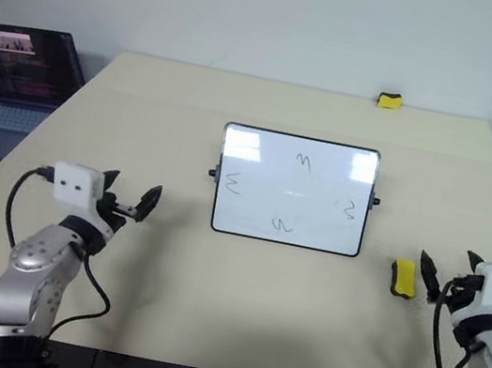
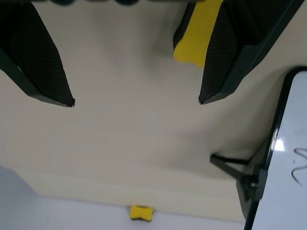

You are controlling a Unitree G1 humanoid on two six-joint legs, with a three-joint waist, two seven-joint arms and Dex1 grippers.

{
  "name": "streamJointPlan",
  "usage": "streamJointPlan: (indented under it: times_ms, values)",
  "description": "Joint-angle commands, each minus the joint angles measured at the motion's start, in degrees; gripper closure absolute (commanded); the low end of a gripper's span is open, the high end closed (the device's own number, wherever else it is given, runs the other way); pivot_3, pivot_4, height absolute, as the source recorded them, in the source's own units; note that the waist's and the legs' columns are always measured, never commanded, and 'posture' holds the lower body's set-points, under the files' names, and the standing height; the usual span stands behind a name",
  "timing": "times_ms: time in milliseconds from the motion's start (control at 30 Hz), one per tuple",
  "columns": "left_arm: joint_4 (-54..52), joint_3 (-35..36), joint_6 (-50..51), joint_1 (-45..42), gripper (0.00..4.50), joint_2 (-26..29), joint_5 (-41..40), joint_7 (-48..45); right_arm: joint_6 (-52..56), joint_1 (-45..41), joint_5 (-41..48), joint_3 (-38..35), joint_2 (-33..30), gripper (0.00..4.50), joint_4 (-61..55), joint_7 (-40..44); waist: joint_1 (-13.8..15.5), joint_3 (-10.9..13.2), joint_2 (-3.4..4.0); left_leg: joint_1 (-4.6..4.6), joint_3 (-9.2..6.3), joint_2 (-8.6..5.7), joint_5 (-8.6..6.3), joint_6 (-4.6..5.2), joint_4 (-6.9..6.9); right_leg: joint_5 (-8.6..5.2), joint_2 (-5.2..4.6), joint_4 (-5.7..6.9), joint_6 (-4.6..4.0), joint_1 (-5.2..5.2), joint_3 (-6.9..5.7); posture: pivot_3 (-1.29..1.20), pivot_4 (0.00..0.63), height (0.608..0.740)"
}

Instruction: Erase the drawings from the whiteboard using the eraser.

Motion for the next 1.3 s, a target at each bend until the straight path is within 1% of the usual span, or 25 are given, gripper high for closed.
streamJointPlan:
  times_ms: [33, 100, 200, 300, 433, 533, 633, 767, 800, 867, 933, 1000, 1100, 1167, 1300]
  values:
    - [-0.4, 0.3, -0.3, -0.4, 0.0, -0.8, -0.8, 0.0, 1.8, -1.1, -1.6, 1.3, -0.1, 0.03, -1.9, -1.7, 0.0, 0.0, 0.0, 0.02, 0.01, 0.0, 0.0, 0.0, 0.0, 0.0, 0.0, 0.0, 0.0, 0.01, 0.01, 0.0, 0.15, 0.74]
    - [0.1, 0.9, -0.4, -0.1, 0.0, -1.8, -1.2, 0.6, 3.3, -1.0, -2.3, 2.4, 0.4, 0.03, -1.5, -2.9, 0.0, 0.0, 0.0, 0.05, 0.02, 0.01, 0.0, 0.0, 0.01, 0.0, 0.02, 0.0, 0.0, 0.03, 0.01, 0.0, 0.15, 0.74]
    - [-0.9, 1.3, 0.4, 0.1, 0.0, -1.8, -1.7, 0.3, 5.6, -0.8, -1.5, 2.4, 1.2, 0.03, -4.5, -4.1, 0.1, 0.0, -0.01, 0.03, -0.01, 0.04, 0.0, -0.01, 0.01, 0.0, 0.05, 0.0, 0.0, 0.02, -0.01, 0.0, 0.15, 0.74]
    - [-1.3, 0.9, -0.5, -0.1, 0.0, 0.0, -2.1, -2.7, 4.2, -1.8, -1.4, 1.7, 2.2, 0.03, -6.2, -5.0, 0.0, 0.0, -0.01, 0.02, 0.02, 0.04, 0.0, -0.01, 0.0, 0.0, 0.05, 0.0, 0.0, 0.02, 0.02, 0.0, 0.15, 0.74]
    - [-1.1, 3.1, -0.5, -2.9, 0.0, 4.3, -4.4, -7.1, 4.8, -4.7, 0.7, 1.3, 3.7, 0.03, -7.8, -5.8, -0.1, 0.0, -0.01, 0.05, 0.03, 0.09, 0.0, -0.01, 0.0, 0.0, 0.12, 0.0, 0.0, 0.02, 0.03, 0.0, 0.15, 0.74]
    - [-0.1, 3.7, -0.1, -5.1, 0.0, 9.0, -7.3, -13.4, 7.9, -5.3, 2.0, 3.5, 4.9, 0.03, -10.1, -6.2, -0.1, 0.0, -0.02, 0.04, 0.0, 0.19, 0.0, -0.02, 0.0, 0.03, 0.24, 0.0, -0.04, 0.02, 0.01, 0.0, 0.15, 0.74]
    - [-0.6, 2.5, 2.8, -8.1, 0.0, 14.2, -11.0, -20.9, 12.8, -5.0, 3.7, 4.7, 4.6, 0.03, -13.1, -6.2, -0.2, 0.0, -0.02, 0.04, 0.02, 0.2, -0.01, -0.03, -0.02, 0.03, 0.24, -0.02, -0.05, 0.01, 0.03, 0.0, 0.15, 0.74]
    - [-2.3, -0.9, 8.2, -10.9, 0.0, 21.6, -17.8, -35.0, 19.1, -4.8, 6.2, 5.3, 4.3, 0.03, -19.1, -8.1, -0.4, 0.0, 0.02, -0.01, 0.0, 0.2, -0.03, -0.02, -0.01, 0.03, 0.25, -0.01, -0.06, -0.02, 0.0, 0.0, 0.15, 0.74]
    - [-2.4, -2.3, 9.5, -12.2, 0.0, 23.1, -18.7, -37.4, 21.0, -4.3, 6.9, 5.2, 4.0, 0.03, -20.7, -8.5, -0.5, 0.0, 0.03, 0.0, 0.0, 0.2, -0.07, 0.05, -0.04, 0.03, 0.25, -0.02, -0.06, -0.02, 0.02, 0.0, 0.15, 0.74]
    - [-5.1, -8.4, 12.3, -15.6, 0.0, 25.8, -19.8, -44.0, 25.4, -2.5, 8.8, 3.4, 2.8, 0.03, -22.7, -8.6, -0.4, 0.1, 0.02, -0.03, -0.05, 0.2, -0.14, 0.17, -0.03, 0.03, 0.26, -0.02, -0.07, -0.02, -0.04, 0.0, 0.15, 0.74]
    - [-6.9, -13.0, 12.8, -17.3, 0.0, 27.5, -19.8, -49.4, 29.9, -1.3, 9.3, 3.4, 1.9, 0.03, -23.4, -9.5, -0.5, 0.1, 0.01, -0.05, -0.06, 0.18, -0.15, 0.19, -0.01, 0.03, 0.27, -0.06, -0.06, -0.01, -0.06, 0.0, 0.15, 0.74]
    - [-7.3, -15.4, 12.4, -18.1, 0.0, 28.1, -19.5, -52.5, 32.9, -1.0, 8.8, 4.4, 1.3, 0.03, -23.8, -10.8, -0.9, 0.1, 0.02, -0.03, 0.04, 0.18, -0.18, 0.25, -0.03, 0.03, 0.27, -0.08, -0.06, 0.0, 0.04, 0.0, 0.15, 0.74]
    - [-6.4, -19.3, 11.1, -21.6, 0.0, 26.4, -18.5, -55.6, 35.4, -3.4, 7.8, 3.0, 2.3, 0.03, -25.0, -15.3, -1.6, 0.1, 0.09, -0.01, 0.05, 0.23, -0.2, 0.28, -0.03, 0.03, 0.31, -0.02, -0.07, -0.04, 0.08, 0.0, 0.15, 0.74]
    - [-5.1, -20.8, 9.9, -23.3, 0.0, 25.6, -17.3, -56.7, 36.4, -4.7, 7.6, 2.3, 2.9, 0.03, -25.4, -17.0, -1.8, 0.1, 0.08, 0.01, 0.09, 0.31, -0.2, 0.28, -0.01, 0.05, 0.45, -0.01, -0.09, -0.05, 0.11, 0.0, 0.15, 0.74]
    - [-1.9, -22.9, 7.0, -26.2, 0.0, 23.3, -14.4, -57.0, 37.0, -6.0, 6.5, 3.4, 3.2, 0.03, -23.9, -17.6, -1.6, 0.1, 0.09, 0.05, 0.09, 0.38, -0.2, 0.29, -0.01, 0.06, 0.63, -0.01, -0.12, -0.04, 0.12, 0.0, 0.15, 0.74]
